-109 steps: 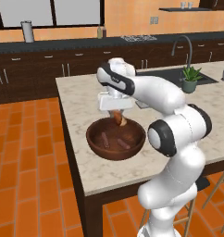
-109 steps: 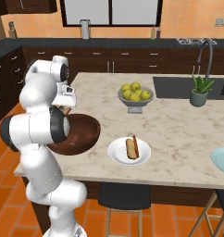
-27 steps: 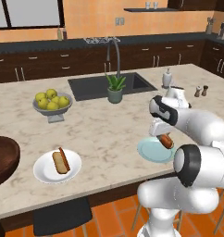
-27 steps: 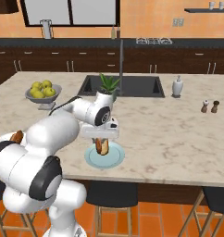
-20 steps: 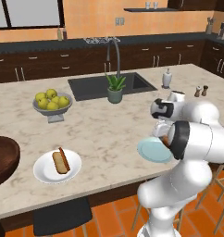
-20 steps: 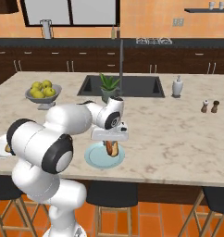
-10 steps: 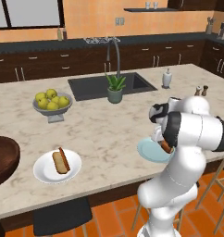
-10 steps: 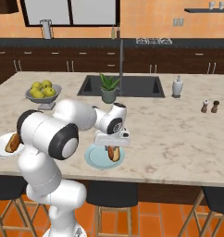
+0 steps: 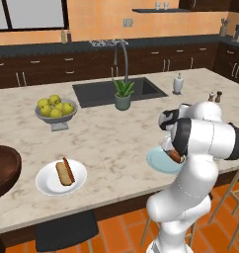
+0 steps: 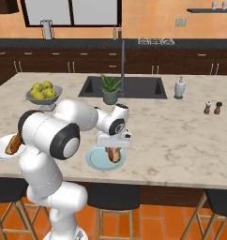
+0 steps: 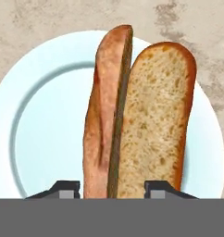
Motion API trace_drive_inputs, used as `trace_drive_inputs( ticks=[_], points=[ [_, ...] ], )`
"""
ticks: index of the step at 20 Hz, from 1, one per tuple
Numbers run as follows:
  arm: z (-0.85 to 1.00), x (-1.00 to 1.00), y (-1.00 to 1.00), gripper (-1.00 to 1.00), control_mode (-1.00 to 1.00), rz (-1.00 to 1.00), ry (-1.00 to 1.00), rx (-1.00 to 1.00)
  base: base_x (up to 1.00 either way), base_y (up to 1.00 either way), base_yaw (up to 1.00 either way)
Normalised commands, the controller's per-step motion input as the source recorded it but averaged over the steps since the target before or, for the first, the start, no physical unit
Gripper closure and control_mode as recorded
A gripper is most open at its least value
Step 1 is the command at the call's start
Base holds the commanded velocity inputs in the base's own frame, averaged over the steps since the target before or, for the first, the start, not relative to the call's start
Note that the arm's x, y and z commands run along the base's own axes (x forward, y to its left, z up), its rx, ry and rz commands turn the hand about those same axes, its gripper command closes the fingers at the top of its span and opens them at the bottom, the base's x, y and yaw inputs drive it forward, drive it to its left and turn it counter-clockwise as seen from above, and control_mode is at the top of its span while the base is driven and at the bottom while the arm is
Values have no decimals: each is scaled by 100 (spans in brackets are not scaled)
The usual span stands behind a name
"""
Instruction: Place one bun and one sausage from the bowl on each plate.
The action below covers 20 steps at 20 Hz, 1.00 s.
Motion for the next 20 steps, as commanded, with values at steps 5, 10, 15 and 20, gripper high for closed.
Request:
trace_drive_inputs(
  ticks=[5,10,15,20],
  points=[
    [7,-4,1,-100,-100,0,-9,-9,0,0,0],
    [66,-39,36,-100,-100,0,-24,-27,0,0,0],
    [85,-76,89,-100,-100,0,-30,-30,0,0,0],
    [84,-91,59,-100,-100,-4,-14,-16,0,0,0]
  ],
)
